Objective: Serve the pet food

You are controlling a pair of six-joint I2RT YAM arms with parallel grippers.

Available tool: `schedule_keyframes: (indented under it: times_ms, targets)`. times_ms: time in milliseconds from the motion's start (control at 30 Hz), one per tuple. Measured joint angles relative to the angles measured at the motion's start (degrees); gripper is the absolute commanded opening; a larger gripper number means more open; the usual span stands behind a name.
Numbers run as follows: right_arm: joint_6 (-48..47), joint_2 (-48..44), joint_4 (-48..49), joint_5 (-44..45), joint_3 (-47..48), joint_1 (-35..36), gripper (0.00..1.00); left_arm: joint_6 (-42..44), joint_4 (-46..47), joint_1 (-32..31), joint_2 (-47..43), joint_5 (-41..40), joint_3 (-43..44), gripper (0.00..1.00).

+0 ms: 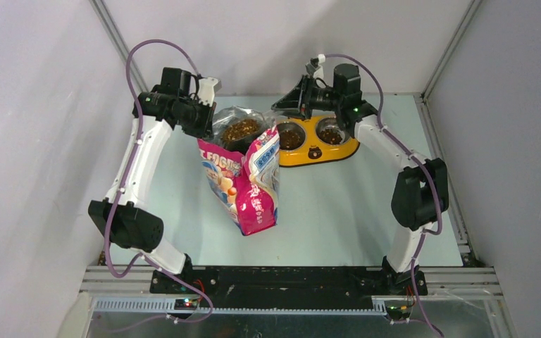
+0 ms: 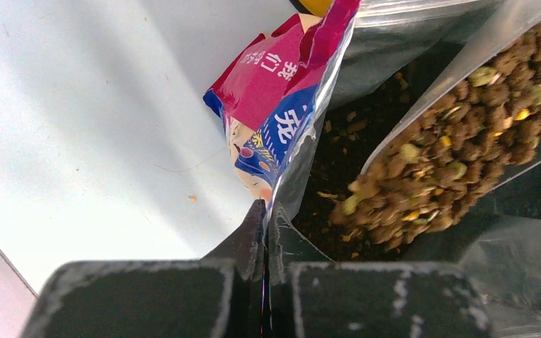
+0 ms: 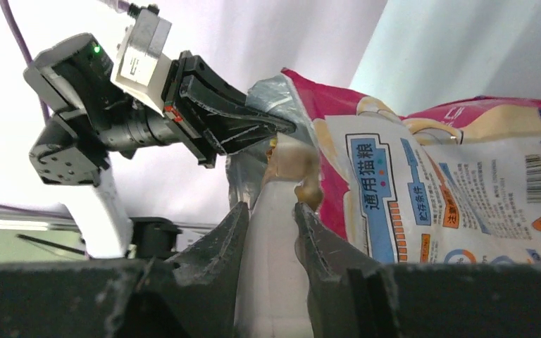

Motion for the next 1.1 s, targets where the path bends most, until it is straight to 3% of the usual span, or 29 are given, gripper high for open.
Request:
schedule_keyframes:
  times_ms: [233, 433, 700, 1100]
  targets:
    - [15.5, 1.8, 10.2, -2.9, -6.5, -1.7, 0.00, 1.0, -0.2, 0.0, 0.0, -0.3, 0.0, 0.00]
    - [23.6, 3.7, 14.9, -4.8, -6.7, -1.6, 0.00, 4.1, -2.0, 0.0, 0.2, -2.2, 0.9, 0.00]
    - [33.7, 5.1, 29.0, -6.2, -11.5, -2.3, 0.00, 6.8, -5.1, 0.0, 1.8, -4.1, 3.6, 0.00]
    - [36.7, 5.1, 33.8, -7.6, -12.1, -4.3, 0.00, 7.5, -5.0, 0.1, 2.3, -4.4, 3.7, 0.00]
